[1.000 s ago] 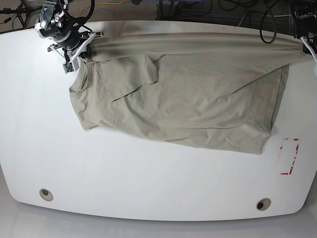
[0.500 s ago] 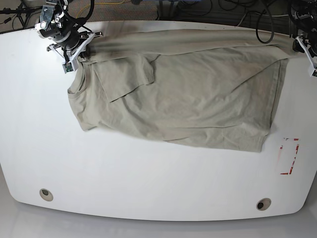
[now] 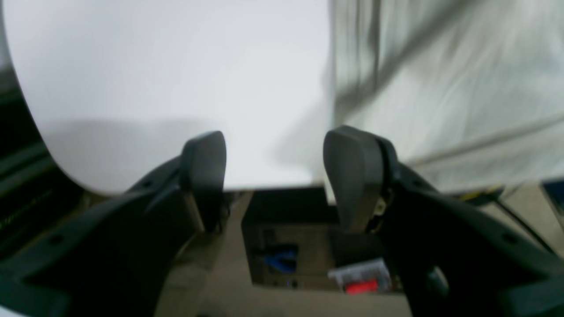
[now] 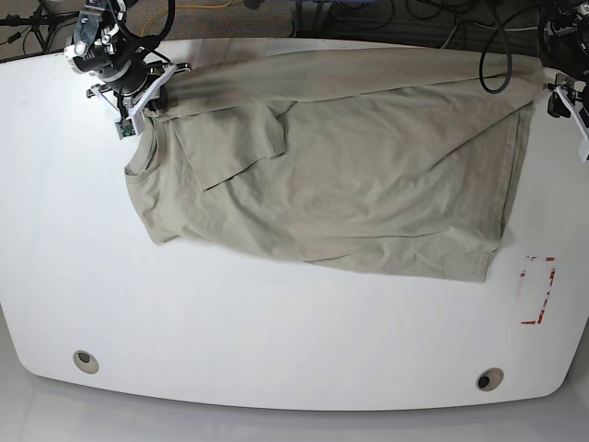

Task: Fold the T-shirt properly
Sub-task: 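Open both grippers and release the shirt edge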

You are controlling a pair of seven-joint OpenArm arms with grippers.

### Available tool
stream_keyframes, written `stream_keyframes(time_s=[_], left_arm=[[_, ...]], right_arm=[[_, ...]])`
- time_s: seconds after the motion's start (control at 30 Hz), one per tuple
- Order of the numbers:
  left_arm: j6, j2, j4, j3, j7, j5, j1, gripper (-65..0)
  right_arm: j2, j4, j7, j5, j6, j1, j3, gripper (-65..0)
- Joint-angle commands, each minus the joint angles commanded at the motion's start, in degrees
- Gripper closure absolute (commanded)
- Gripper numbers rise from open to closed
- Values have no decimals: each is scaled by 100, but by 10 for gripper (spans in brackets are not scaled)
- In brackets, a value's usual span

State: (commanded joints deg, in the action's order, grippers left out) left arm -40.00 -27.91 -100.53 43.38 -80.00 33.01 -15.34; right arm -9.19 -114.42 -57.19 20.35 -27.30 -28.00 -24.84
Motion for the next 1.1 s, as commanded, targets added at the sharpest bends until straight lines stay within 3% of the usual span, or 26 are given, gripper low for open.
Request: stream_keyframes(time_s=[0.17, 0.23, 0.47, 0.53, 0.7, 0.87, 1.1], left_arm=[[0, 18, 9, -18, 0, 0, 369, -365], [0, 18, 9, -97, 0, 0, 563, -365], [0, 114, 26, -668, 0, -457, 1187, -365], [0, 360, 158, -844, 0, -888, 1565, -365], [0, 536, 492, -897, 4, -1591, 1960, -365], [0, 809, 809, -897, 101, -2013, 2400, -365], [0, 818, 1116, -897, 110, -2251, 2629, -365]], right_arm=[[158, -35, 0, -18, 0, 0, -26, -507], [167, -53, 0, 35, -9, 0, -26, -555], [193, -123, 44, 149, -44, 158, -53, -498], [220, -114, 44, 492, -44, 308, -193, -484], [229, -44, 26, 1029, 0, 791, -589, -480], [176, 440, 26, 949, 0, 1503, -695, -480], [35, 1468, 44, 62, -35, 2593, -659, -480]])
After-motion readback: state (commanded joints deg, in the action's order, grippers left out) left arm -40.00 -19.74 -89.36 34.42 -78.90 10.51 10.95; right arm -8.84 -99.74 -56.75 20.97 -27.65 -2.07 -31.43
